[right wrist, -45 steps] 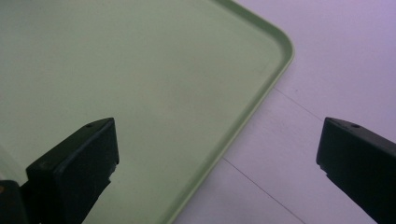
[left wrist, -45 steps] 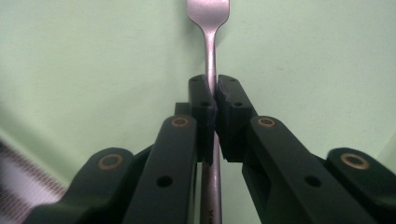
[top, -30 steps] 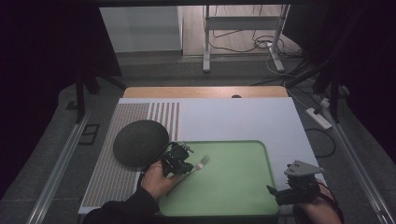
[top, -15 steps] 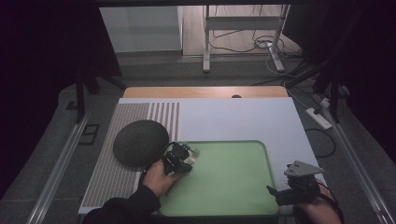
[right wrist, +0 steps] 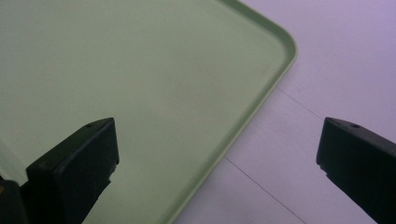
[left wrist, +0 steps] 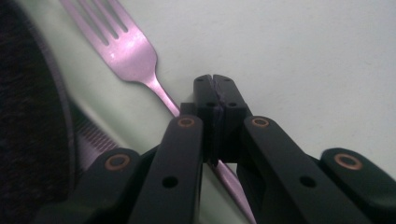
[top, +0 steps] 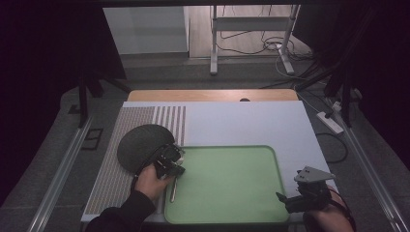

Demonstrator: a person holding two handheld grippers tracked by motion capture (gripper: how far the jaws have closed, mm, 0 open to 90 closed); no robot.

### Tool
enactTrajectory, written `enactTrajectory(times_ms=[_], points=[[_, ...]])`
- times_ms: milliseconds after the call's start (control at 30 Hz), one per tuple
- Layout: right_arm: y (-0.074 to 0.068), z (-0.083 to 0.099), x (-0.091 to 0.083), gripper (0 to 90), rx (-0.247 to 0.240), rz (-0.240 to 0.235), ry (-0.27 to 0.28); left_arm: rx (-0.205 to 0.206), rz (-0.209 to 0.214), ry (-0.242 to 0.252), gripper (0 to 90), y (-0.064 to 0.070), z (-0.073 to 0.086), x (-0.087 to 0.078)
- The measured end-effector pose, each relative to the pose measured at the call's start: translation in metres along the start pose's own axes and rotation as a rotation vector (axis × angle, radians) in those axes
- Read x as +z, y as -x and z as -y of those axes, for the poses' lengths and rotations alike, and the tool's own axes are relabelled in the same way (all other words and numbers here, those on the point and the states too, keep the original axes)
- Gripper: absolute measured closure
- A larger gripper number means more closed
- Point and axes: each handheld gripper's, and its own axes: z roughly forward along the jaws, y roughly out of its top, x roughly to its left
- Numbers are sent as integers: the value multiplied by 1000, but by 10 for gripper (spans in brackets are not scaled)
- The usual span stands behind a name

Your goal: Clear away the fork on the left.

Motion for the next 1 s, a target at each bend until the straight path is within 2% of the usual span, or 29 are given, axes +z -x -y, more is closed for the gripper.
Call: enactTrajectory(times_ms=[100,200,300,400,633,700,867,1000], points=[[0,0,0,0,0,0,-1,-11,15,6,885,-3,1,0],[0,0,0,0,2,0,-2,2,8,3,862,0,0,-1],[1,0,0,0,5,-1,-1,36,-8,30,770,3,1,-5],[1,0,0,0,8,-3,-1,69,-30,69,625,6,2,-10],[1,0,0,0,8,-5,0,110,13,174,304,1,9,-17],[1,0,0,0,10,-5,0,108,15,195,208,-2,11,-18],[1,0,0,0,11,-5,0,118,19,216,94,-7,16,-19],[1,0,0,0,11,-5,0,102,59,257,15,-13,21,-23]])
